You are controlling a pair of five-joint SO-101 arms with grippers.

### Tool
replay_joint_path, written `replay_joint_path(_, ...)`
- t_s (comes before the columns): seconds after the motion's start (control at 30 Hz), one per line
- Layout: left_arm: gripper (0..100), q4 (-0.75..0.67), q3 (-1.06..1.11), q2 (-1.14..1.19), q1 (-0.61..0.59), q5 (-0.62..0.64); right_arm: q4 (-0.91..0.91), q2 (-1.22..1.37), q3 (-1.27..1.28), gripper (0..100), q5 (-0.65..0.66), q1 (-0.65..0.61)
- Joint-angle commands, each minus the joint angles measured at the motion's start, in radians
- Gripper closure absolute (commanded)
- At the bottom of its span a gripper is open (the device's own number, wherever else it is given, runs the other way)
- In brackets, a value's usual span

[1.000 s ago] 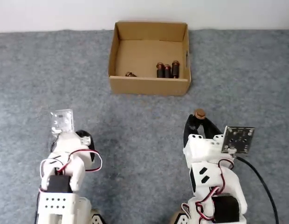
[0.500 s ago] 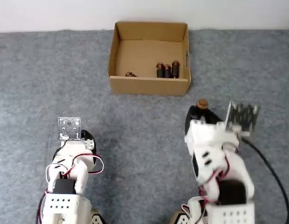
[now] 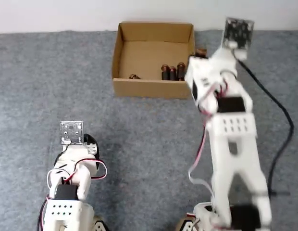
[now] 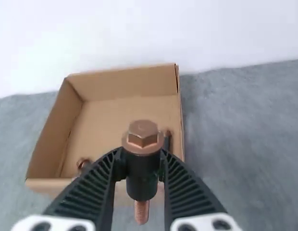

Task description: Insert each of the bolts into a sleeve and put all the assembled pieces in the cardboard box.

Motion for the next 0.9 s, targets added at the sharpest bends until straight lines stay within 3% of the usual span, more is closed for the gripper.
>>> replay_joint_path(0.0, 99, -0.008, -0.004, -0.006, -0.008, -0.002, -0.111, 0.186, -0.189, 99.1, -0.009, 0.008)
replay_joint_path(0.33, 99, -0.008, -0.004, -0.006, -0.008, -0.002, -0.272, 0.667, -0.520, 99.0, -0.009, -0.022)
replay_joint_path(0.57, 99, -0.008, -0.004, -0.006, -0.008, -0.002, -0.160, 0.928, -0.707, 99.0, 0.144, -0.082)
replay_joint_path(0.87, 99, -0.008, -0.004, -0.006, -0.008, -0.002, -0.001, 1.115, -0.947, 96.9, 0.155, -0.093)
